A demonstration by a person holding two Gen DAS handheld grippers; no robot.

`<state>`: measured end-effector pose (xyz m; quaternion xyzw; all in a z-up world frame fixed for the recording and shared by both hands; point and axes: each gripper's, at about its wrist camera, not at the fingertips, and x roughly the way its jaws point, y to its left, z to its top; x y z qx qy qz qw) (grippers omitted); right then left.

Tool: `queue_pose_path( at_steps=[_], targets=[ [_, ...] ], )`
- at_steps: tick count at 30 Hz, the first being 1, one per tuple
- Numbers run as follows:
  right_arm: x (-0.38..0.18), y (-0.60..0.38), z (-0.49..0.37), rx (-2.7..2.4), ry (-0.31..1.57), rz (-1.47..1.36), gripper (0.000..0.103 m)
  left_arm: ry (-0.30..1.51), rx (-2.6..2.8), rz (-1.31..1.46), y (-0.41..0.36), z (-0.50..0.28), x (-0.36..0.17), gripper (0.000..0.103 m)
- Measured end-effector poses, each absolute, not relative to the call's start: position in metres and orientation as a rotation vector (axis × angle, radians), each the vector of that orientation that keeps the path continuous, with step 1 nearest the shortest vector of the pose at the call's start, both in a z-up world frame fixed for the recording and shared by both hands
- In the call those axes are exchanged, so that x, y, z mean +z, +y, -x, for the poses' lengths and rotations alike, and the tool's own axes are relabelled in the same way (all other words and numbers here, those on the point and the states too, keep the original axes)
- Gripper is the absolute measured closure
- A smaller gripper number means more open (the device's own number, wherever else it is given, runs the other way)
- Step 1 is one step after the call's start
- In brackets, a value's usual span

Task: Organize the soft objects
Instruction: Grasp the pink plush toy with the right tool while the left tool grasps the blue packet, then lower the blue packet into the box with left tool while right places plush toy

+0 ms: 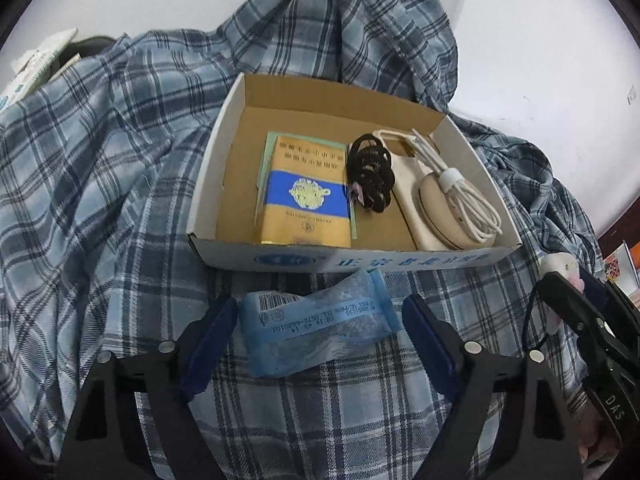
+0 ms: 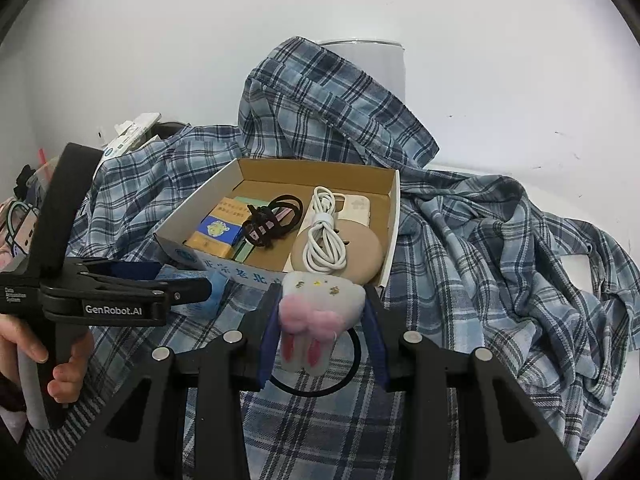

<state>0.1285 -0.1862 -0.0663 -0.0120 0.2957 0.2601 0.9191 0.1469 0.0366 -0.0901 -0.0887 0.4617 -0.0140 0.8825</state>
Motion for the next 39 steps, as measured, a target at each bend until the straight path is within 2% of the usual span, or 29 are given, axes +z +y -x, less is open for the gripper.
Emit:
queue_pose_path(
  at_steps=[6,8,14,25,39],
  targets=[
    [-0.067,-0.185,-0.130,0.533,0.611,0.031,0.066,0.981,-0.029,0.179,0.036,-0.151,-0.095,0.017],
    [-0.067,-0.185,-0.130,0.531,0.607,0.034,0.066,0.973,-0.030,0.167,0.034,-0.150,-0.094,0.028],
    [-0.065,-0.186,-0.129,0.520,0.591,0.043,0.066,0.949,-0.041,0.164,0.033,-0.147,-0.091,0.038],
    [-0.064,-0.187,-0.125,0.512,0.555,0.047,0.066,0.752,-0.076,0.111,0.025,-0.119,-0.061,0.039],
    [-0.056,-0.192,-0.120,0.520,0.491,0.036,0.066,0.382,-0.181,-0.037,-0.004,-0.057,-0.005,0.039]
  ],
)
